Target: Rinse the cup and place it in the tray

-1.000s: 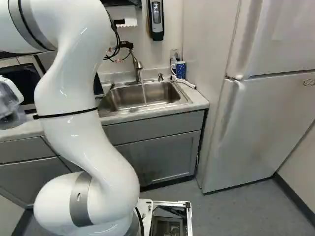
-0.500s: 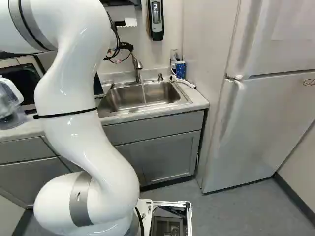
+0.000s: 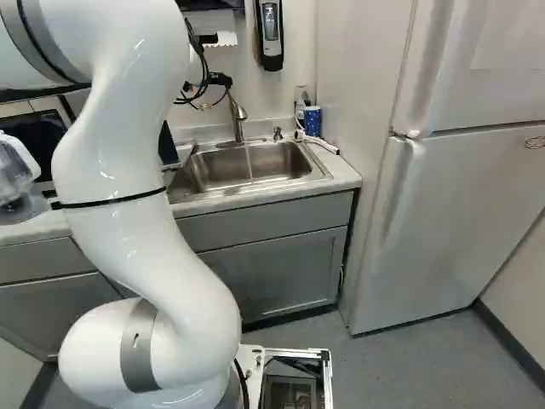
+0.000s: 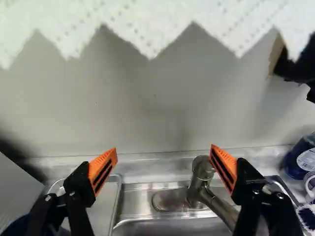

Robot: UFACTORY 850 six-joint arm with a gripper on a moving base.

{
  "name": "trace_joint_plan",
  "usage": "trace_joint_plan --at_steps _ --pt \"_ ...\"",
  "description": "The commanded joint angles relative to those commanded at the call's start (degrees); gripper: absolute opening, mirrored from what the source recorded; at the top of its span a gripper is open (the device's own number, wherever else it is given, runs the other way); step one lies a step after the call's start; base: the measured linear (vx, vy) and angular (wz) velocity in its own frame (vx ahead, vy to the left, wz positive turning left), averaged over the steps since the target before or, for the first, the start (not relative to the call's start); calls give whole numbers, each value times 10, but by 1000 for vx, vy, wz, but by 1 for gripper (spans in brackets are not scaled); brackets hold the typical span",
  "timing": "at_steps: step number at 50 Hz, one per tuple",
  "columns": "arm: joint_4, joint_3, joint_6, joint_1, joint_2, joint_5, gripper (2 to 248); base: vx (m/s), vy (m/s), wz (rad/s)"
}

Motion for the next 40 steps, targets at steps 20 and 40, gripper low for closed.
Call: trace_joint_plan --at_steps 20,40 --pt "0 31 0 -5 27 -8 247 0 0 0" --pt "0 60 0 -13 53 -17 247 0 0 0"
